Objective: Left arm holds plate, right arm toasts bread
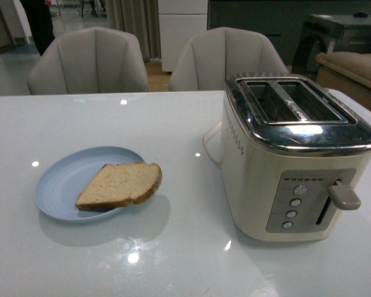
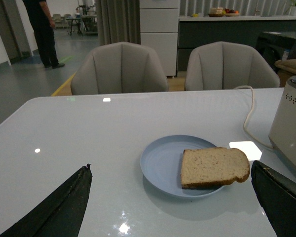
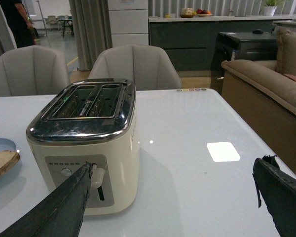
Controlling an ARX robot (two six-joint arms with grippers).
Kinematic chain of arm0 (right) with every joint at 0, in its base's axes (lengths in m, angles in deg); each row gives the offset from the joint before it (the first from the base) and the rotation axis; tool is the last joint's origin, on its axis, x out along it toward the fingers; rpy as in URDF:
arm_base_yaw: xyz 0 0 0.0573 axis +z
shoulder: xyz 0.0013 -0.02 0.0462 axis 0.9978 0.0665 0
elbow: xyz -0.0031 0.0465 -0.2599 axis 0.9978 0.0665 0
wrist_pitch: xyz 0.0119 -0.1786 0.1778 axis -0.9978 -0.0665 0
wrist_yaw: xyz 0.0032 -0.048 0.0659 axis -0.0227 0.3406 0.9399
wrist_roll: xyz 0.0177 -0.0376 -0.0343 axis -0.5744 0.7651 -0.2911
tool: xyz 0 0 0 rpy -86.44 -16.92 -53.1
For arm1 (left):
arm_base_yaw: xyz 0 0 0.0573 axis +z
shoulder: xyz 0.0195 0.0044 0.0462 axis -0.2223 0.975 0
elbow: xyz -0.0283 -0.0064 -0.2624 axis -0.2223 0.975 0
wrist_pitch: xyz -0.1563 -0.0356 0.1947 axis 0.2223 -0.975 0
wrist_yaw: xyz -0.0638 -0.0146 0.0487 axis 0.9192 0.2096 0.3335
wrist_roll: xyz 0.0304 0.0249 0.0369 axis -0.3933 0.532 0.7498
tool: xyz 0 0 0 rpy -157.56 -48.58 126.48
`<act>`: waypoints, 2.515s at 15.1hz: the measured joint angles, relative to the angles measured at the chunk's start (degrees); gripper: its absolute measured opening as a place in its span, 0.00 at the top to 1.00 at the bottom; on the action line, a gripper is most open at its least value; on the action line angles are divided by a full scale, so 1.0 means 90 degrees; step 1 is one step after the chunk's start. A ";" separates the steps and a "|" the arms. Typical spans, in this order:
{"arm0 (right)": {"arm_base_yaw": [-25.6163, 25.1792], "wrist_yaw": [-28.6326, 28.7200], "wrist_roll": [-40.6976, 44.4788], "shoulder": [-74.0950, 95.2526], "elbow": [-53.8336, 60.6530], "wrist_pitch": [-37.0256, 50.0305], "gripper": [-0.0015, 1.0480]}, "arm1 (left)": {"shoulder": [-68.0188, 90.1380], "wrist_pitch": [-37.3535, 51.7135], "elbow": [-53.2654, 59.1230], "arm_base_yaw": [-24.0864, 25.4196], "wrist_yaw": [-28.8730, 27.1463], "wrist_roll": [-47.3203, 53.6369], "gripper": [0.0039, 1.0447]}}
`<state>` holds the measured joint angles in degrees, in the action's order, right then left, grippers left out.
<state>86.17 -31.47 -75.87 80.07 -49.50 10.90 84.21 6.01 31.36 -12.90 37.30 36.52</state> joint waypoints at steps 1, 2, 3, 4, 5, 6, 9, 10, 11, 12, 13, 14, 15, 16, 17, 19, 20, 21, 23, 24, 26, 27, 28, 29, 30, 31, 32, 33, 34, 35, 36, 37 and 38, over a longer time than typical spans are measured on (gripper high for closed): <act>0.0000 0.0000 0.0000 0.0000 0.0000 0.0000 0.06 | 0.0000 0.0002 0.0000 0.0000 0.0000 0.0000 0.06; 0.0000 0.0000 0.0000 0.0000 0.0000 0.0000 0.06 | 0.0000 0.0002 0.0000 0.0000 0.0000 0.0000 0.06; 0.0000 0.0000 0.0000 0.0000 0.0000 0.0000 0.06 | 0.0000 0.0000 0.0000 0.0000 0.0000 0.0000 0.06; 0.0000 0.0000 0.0000 0.0000 0.0000 0.0000 0.06 | 0.0000 0.0002 0.0000 0.0000 0.0000 0.0000 0.06; 0.0000 0.0000 0.0000 0.0000 0.0000 0.0000 0.06 | 0.0000 0.0002 0.0000 0.0000 0.0000 0.0000 0.06; 0.0000 0.0000 -0.0002 0.0000 0.0000 0.0000 0.06 | 0.0000 0.0002 0.0000 0.0000 0.0000 0.0000 0.06; 0.0000 0.0000 -0.0002 0.0000 0.0000 0.0000 0.06 | 0.0668 -0.1285 -0.0471 -0.0289 -0.0486 -0.0284 0.06; 0.0000 0.0000 0.0002 0.0000 0.0000 0.0002 0.06 | 0.0782 -0.1304 -0.0525 -0.0493 -0.0588 -0.0398 0.06; 0.0000 0.0000 0.0002 0.0000 0.0000 -0.0002 0.06 | 0.0763 -0.1251 -0.0561 -0.0651 -0.0619 -0.0471 0.06; 0.0000 0.0000 0.0002 0.0000 0.0000 0.0000 0.06 | 0.0741 -0.1175 -0.0682 -0.0729 -0.0648 -0.0534 0.06; 0.0000 0.0000 0.0002 0.0000 0.0000 0.0000 0.06 | 0.0741 -0.1166 -0.0702 -0.0682 -0.0585 -0.0561 0.06; 0.0000 0.0000 0.0002 0.0000 0.0000 0.0000 0.06 | 0.0894 -0.0896 -0.0690 -0.0544 -0.0413 -0.0559 0.06; 0.0000 0.0000 0.0002 0.0000 0.0000 0.0000 0.06 | 0.1222 -0.0420 -0.0690 -0.0342 -0.0175 -0.0537 0.06; 0.0000 0.0000 0.0002 0.0000 0.0000 0.0000 0.06 | 0.1498 -0.0063 -0.0675 -0.0175 0.0005 -0.0534 0.06; 0.0000 0.0000 0.0002 0.0000 0.0000 0.0000 0.06 | 0.2562 0.1056 -0.0665 0.0287 0.0418 -0.0532 0.06; 0.0000 0.0000 0.0002 0.0000 0.0000 0.0000 0.06 | 0.5076 0.3247 -0.1001 0.0588 0.0945 -0.0442 0.06; 0.0000 0.0000 0.0002 0.0000 0.0000 0.0000 0.06 | 0.6829 0.4595 -0.1719 0.0675 0.1115 -0.0364 0.06; 0.0000 0.0000 0.0002 0.0000 0.0000 0.0000 0.06 | 0.7832 0.5115 -0.2215 0.0687 0.1139 -0.0248 0.06; 0.0000 0.0000 0.0002 0.0000 0.0000 -0.0002 0.06 | 1.0336 0.5066 -0.3504 0.0714 0.1292 -0.0027 0.06; 0.0000 0.0000 0.0002 0.0000 0.0000 0.0000 0.06 | 1.1448 0.4728 -0.4267 0.0707 0.1275 0.0177 0.06; 0.0000 0.0000 0.0002 0.0000 0.0000 0.0000 0.06 | 1.2441 0.4352 -0.5214 0.0653 0.1282 0.0393 0.06; 0.0000 0.0000 0.0002 0.0000 0.0000 0.0000 0.06 | 1.2818 0.4267 -0.5540 0.0636 0.1343 0.0474 0.06; 0.0000 0.0000 0.0002 0.0000 0.0000 0.0000 0.06 | 1.3170 0.4129 -0.5848 0.0636 0.1338 0.0505 0.06; 0.0000 0.0000 0.0002 0.0000 0.0000 0.0000 0.06 | 1.3571 0.4029 -0.6142 0.0644 0.1343 0.0605 0.06; 0.0000 0.0000 0.0002 0.0000 0.0000 0.0000 0.06 | 1.3806 0.4017 -0.6280 0.0690 0.1360 0.0624 0.06; 0.0000 0.0000 0.0002 0.0000 0.0000 0.0000 0.06 | 1.3981 0.4000 -0.6424 0.0724 0.1362 0.0622 0.06; 0.0000 0.0000 0.0002 0.0000 0.0000 0.0000 0.06 | 1.4107 0.4019 -0.6521 0.0736 0.1372 0.0619 0.06; 0.0000 0.0000 0.0002 0.0000 0.0000 -0.0002 0.06 | 1.4209 0.4044 -0.6584 0.0767 0.1418 0.0614 0.06; 0.0000 0.0000 0.0002 0.0000 0.0000 0.0000 0.06 | 1.4290 0.4160 -0.6589 0.0794 0.1486 0.0588 0.06; 0.0000 0.0000 0.0002 0.0000 0.0000 0.0000 0.06 | 1.4372 0.4257 -0.6596 0.0823 0.1574 0.0563 0.06; 0.0000 0.0000 0.0002 0.0000 0.0000 0.0000 0.06 | 1.4447 0.4316 -0.6596 0.0826 0.1659 0.0568 0.06; 0.0000 0.0000 0.0002 0.0000 0.0000 0.0000 0.06 | 1.4503 0.4357 -0.6596 0.0833 0.1710 0.0573 0.06; 0.0000 0.0000 0.0002 0.0000 0.0000 0.0000 0.06 | 1.4576 0.4359 -0.6594 0.0865 0.1727 0.0590 0.06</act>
<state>86.17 -31.47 -75.85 80.07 -49.50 10.90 215.39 45.25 -27.98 -5.12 52.84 41.83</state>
